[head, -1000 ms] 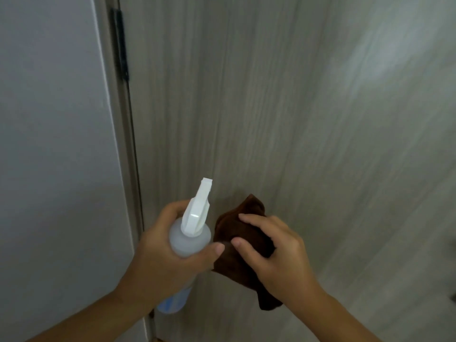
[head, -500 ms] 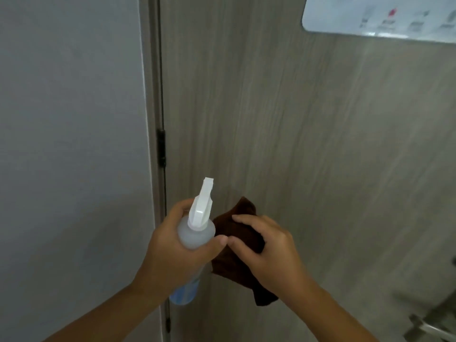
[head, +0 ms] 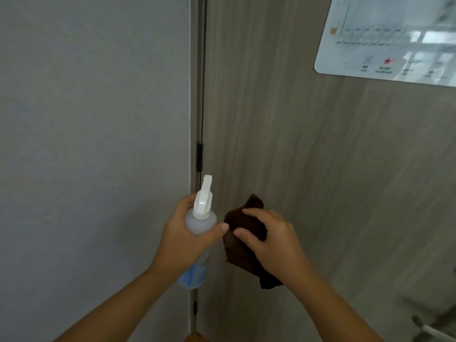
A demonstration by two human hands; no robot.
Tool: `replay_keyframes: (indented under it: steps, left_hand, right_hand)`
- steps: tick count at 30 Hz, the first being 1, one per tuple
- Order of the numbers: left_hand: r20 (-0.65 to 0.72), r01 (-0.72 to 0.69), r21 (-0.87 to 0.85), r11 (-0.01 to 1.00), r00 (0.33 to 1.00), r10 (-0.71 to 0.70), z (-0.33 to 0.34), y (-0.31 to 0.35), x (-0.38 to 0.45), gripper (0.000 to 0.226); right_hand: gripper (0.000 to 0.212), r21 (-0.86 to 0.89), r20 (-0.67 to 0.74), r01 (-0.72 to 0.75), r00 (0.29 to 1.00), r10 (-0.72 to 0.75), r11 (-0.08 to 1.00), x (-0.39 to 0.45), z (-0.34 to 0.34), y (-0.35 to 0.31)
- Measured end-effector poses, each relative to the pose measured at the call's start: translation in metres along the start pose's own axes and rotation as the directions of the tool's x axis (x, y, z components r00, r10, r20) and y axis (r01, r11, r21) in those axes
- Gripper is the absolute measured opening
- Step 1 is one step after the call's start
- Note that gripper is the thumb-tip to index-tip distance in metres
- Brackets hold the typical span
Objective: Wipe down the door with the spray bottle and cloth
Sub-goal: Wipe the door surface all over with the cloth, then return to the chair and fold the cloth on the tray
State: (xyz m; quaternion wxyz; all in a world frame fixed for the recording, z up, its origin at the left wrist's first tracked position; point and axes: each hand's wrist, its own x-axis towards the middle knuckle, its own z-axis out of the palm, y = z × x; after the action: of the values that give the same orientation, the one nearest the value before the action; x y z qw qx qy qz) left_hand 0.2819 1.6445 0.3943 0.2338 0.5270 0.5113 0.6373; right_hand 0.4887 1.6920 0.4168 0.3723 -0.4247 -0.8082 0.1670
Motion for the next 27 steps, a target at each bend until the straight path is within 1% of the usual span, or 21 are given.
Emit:
replay_keyframes:
  steps: [4,10,13,16,20,27]
  left_hand:
    - [-0.041,0.025,0.053,0.998,0.999,-0.023,-0.011,-0.007,-0.014,0.080]
    - [-0.171,0.095,0.130,0.987,0.983,-0.072,-0.025,-0.013,-0.045,0.074]
    - [-0.216,0.107,0.219,0.970,0.975,-0.059,-0.037,-0.019,-0.063,0.067]
    - [-0.258,0.127,0.296,0.947,0.965,-0.049,-0.051,-0.021,-0.082,0.068]
    - [-0.319,0.169,0.343,0.924,0.946,-0.055,-0.073,-0.018,-0.105,0.070]
    - [-0.386,0.190,0.383,0.904,0.922,-0.030,-0.098,0.008,-0.152,0.069]
  right_hand:
    - [0.051,-0.018,0.066,0.016,0.998,-0.015,1.000,-0.001,0.009,-0.002]
    - [0.054,0.020,0.171,0.046,0.984,-0.049,0.999,-0.004,0.036,-0.007]
    - [0.055,0.014,0.210,0.087,0.974,-0.088,0.996,-0.011,0.056,-0.011]
    - [0.056,0.003,0.248,0.142,0.959,-0.139,0.990,-0.021,0.074,-0.017]
    - [0.055,-0.003,0.260,0.243,0.937,-0.234,0.970,-0.036,0.096,-0.032]
    - [0.055,-0.040,0.277,0.320,0.914,-0.297,0.946,-0.063,0.106,-0.079]
